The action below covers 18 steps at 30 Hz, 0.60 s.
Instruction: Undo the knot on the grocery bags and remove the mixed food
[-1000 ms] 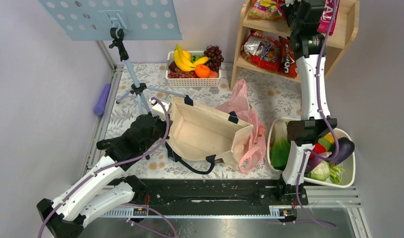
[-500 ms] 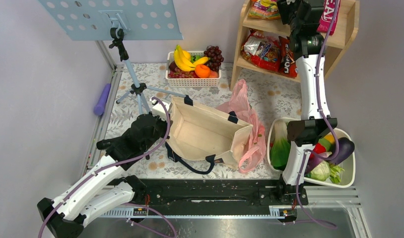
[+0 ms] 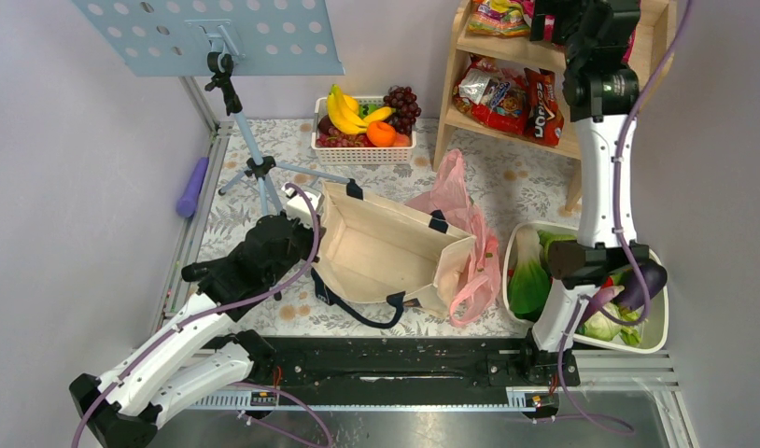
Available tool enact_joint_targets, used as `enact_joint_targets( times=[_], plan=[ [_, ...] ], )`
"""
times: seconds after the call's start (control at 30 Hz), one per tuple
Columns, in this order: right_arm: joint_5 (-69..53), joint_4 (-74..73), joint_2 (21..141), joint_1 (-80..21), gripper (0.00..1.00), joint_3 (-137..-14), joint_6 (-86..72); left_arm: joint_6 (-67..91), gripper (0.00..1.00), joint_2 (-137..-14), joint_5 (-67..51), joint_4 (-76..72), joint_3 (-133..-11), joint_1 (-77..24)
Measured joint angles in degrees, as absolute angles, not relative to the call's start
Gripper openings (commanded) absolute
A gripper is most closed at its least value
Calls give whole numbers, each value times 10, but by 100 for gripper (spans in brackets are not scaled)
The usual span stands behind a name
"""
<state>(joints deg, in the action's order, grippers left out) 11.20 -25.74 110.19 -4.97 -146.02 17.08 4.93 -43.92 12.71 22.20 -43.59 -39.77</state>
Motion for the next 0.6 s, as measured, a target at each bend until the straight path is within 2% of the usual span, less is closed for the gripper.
enact_joint_targets(
  times=[0.1,0.2,0.47,0.6],
  plan=[
    [116,-288,1060,-50,100,-1435,107,47,0,-429,127,225,-436,-398],
    [115,-307,968,-50,100,-1334,22,45,0,-399,138,225,-430,-398],
    [44,-260,633,-51,99,-897,-177,40,0,-321,181,207,-394,-398],
    [15,-256,557,-70,99,-764,-226,36,0,-314,201,196,-387,-398]
  ],
)
